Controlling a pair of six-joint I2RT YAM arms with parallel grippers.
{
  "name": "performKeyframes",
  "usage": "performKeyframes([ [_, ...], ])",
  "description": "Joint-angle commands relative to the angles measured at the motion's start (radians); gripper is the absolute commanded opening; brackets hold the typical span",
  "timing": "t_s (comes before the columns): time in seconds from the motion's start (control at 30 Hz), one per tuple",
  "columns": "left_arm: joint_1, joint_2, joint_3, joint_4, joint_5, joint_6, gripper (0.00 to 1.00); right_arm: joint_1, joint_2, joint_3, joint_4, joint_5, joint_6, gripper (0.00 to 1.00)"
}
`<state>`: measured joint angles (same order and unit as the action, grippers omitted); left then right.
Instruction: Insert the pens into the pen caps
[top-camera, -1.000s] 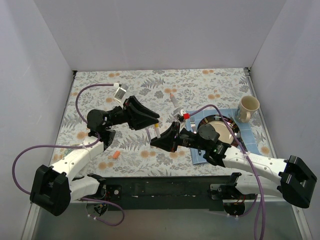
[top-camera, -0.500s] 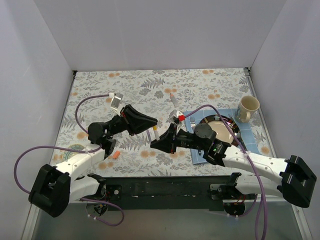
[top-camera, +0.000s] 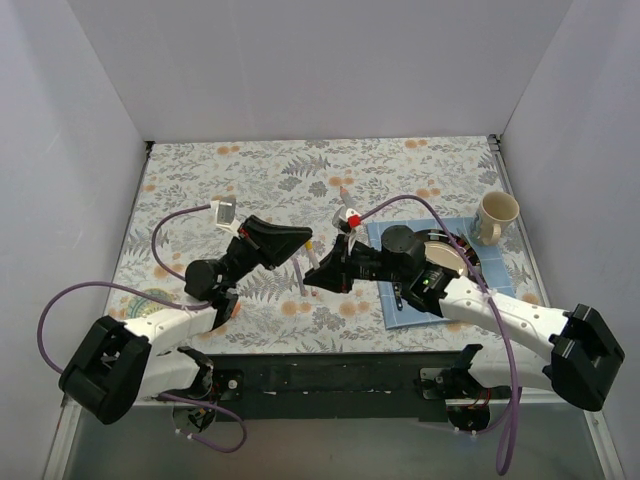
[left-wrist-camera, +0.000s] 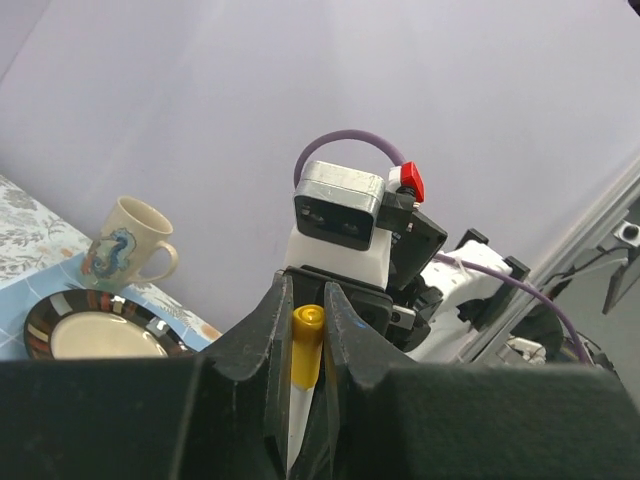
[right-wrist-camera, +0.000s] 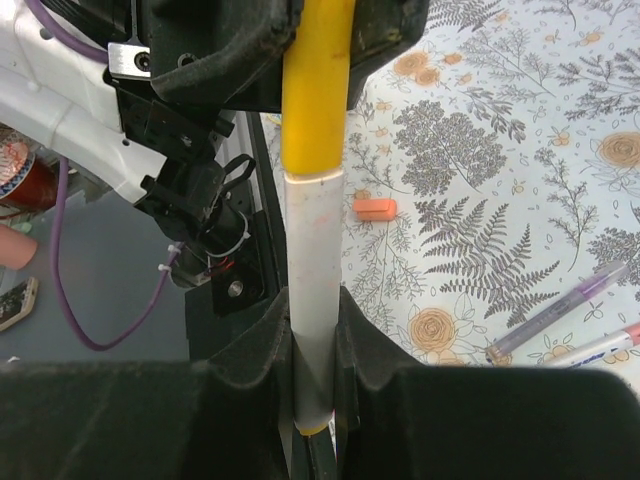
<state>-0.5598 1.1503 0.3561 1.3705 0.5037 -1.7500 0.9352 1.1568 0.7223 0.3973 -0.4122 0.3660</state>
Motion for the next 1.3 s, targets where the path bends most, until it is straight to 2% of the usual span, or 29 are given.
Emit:
performKeyframes([
  [0.0, -0.107, 0.08, -0.088, 0.148, 0.378, -0.058, 0.0, -0.108, -0.003, 0.198, 0.37, 0.081, 0.06, 0.01],
  [0.23, -0.158, 0.126, -0.14, 0.248, 0.328, -0.062, 0.0, -0.167, 0.012, 0.227, 0.406, 0.061, 0.086, 0.01],
  [0.4, -0.222, 0.155, -0.143, 0.217, 0.276, -0.011, 0.0, -0.191, 0.053, 0.281, 0.402, 0.078, 0.083, 0.01],
  [0.57, -0.268, 0.239, -0.16, 0.321, 0.239, -0.035, 0.0, -0.226, 0.106, 0.319, 0.451, 0.059, 0.09, 0.01],
  [0.63, -0.282, 0.276, -0.174, 0.408, 0.236, -0.054, 0.0, -0.266, 0.122, 0.313, 0.533, 0.033, 0.155, 0.01],
  [0.7, -0.298, 0.285, -0.174, 0.408, 0.228, -0.049, 0.0, -0.317, 0.127, 0.29, 0.607, -0.013, 0.217, 0.01],
  [1.0, -0.345, 0.319, -0.126, 0.427, 0.181, -0.081, 0.0, -0.375, 0.17, 0.338, 0.658, -0.148, 0.313, 0.01],
  [1.07, -0.324, 0.296, -0.082, 0.365, 0.165, -0.079, 0.0, -0.374, 0.181, 0.313, 0.64, -0.221, 0.33, 0.01],
  [1.1, -0.304, 0.252, -0.06, 0.243, 0.168, -0.074, 0.0, -0.372, 0.181, 0.258, 0.652, -0.258, 0.374, 0.01],
  [1.17, -0.23, 0.191, -0.004, 0.1, 0.156, -0.036, 0.0, -0.372, 0.164, 0.172, 0.673, -0.337, 0.416, 0.02],
  [1.2, -0.203, 0.13, 0.013, -0.053, 0.147, -0.013, 0.0, -0.372, 0.146, 0.116, 0.678, -0.35, 0.425, 0.11],
  [1.27, -0.137, 0.071, 0.058, -0.205, 0.13, 0.097, 0.0, -0.372, 0.072, -0.041, 0.657, -0.362, 0.418, 0.23],
])
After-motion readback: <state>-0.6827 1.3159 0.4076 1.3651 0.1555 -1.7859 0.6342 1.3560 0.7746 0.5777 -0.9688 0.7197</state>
